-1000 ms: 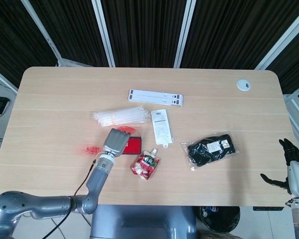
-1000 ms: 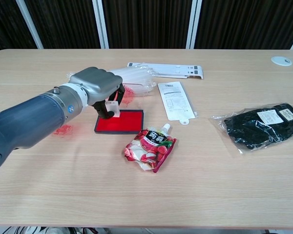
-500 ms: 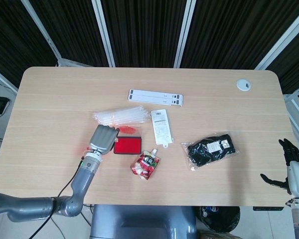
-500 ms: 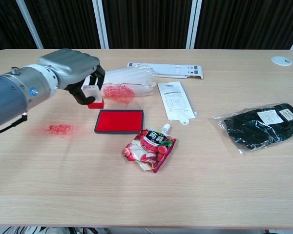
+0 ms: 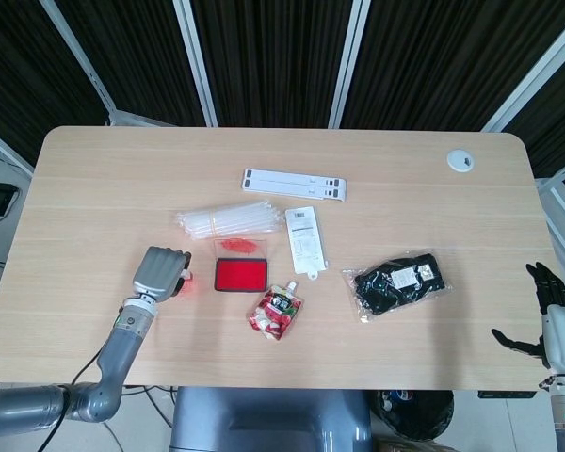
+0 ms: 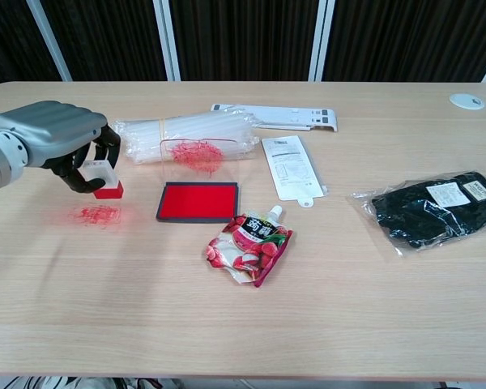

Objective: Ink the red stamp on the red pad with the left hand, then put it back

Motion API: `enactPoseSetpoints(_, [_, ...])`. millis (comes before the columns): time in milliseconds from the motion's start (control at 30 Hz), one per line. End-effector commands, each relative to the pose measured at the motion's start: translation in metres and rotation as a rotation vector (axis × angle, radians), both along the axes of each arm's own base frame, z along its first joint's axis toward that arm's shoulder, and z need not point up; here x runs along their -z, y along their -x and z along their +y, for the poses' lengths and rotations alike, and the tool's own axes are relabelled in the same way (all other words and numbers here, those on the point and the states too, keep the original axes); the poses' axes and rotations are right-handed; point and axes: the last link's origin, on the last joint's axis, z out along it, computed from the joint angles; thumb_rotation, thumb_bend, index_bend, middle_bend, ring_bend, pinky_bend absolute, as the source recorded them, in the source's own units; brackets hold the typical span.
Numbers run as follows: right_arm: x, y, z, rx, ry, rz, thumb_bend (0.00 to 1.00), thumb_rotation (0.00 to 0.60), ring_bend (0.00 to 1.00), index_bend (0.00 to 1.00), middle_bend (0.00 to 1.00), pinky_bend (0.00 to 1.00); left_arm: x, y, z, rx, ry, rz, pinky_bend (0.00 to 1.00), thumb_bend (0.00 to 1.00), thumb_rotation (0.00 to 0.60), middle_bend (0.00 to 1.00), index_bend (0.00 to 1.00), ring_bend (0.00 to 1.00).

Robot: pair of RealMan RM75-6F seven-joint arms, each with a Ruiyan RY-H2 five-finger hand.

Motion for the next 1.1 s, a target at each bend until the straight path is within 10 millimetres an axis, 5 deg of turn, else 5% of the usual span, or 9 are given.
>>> enactPoseSetpoints(33, [0.0,0.0,0.0,0.0,0.0,-0.001,0.16,0.6,0.0,0.0,0.0,0.2,0.003,0.005,-0.001,-0.008,0.011,0.007,0.57,0.57,0.6,0.63,0.63,0.49])
enactPoseSetpoints(1100, [0.0,0.0,0.0,0.001,0.0,-0.002,0.16,0.6,0.0,0.0,0.0,0.2,0.021,0.021,0.002,-0.033,0.051,0.046,0.52,0.56,0.6,0.54,0.56,0.43])
